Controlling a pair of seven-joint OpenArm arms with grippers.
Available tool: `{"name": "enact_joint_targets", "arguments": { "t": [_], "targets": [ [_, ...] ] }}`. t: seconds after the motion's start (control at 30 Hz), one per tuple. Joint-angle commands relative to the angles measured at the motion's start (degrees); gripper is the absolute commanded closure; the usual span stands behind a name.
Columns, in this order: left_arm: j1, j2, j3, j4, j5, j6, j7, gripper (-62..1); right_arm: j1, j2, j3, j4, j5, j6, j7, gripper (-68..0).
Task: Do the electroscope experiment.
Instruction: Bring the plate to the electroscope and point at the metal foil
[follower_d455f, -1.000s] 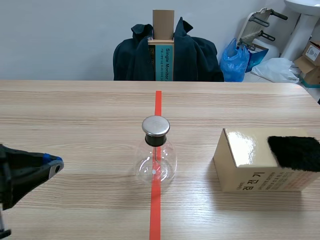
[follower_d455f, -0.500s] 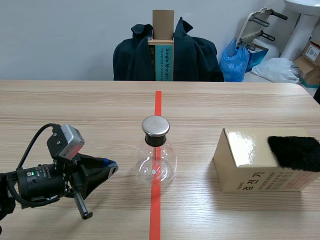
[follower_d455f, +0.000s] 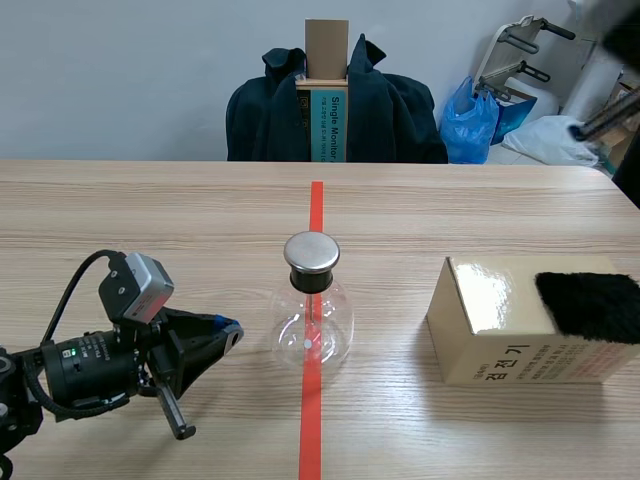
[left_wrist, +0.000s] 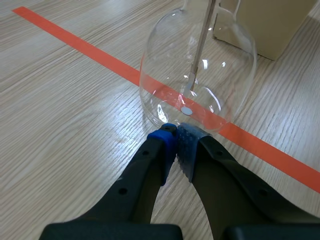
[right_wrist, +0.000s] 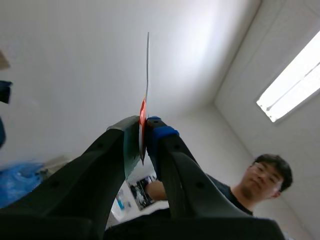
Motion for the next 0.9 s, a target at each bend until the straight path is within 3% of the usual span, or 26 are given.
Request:
{"name": "enact_joint_targets", "arguments": {
  "t": [0.0,0.13,0.33,0.47,0.6,0.87],
  "targets": [
    [-0.42,-0.15,-0.31,1.03,-0.55,-0.13,-0.68,-2.7,0.66,0.72,-1.68,-1.64,-1.40,-0.68,-0.42,-0.8],
    [-0.44,-0.15,-0.31,1.03,-0.57,-0.13,-0.68,-2.7,0.76,0.79,-8.50,-6.56,-6.62,-1.60,-0.57,-0.8],
    [-0.42,0.24,-0.31,1.03,-0.55,0.33,-0.63,-2.7,0.76,0.74,-14.91,-15.43,-11.54,-6.80,-0.52,-0.8],
    [-0.42,0.92,-0.31,1.03,-0.07,1.16,-0.50,-2.7,0.76,0.44,-16.48,-21.38,-14.34,-8.79,-0.28,-0.8],
    [-0.37,1.73,-0.31,1.03,2.40,1.20,-0.48,-2.7,0.79,0.44,-16.90,-26.25,-16.17,-10.86,0.24,-0.8],
    [-0.26,1.92,-0.31,1.03,2.38,1.66,-0.50,-2.7,1.70,0.44,-16.90,-32.37,-17.70,-13.81,1.97,-0.8]
  ]
}}
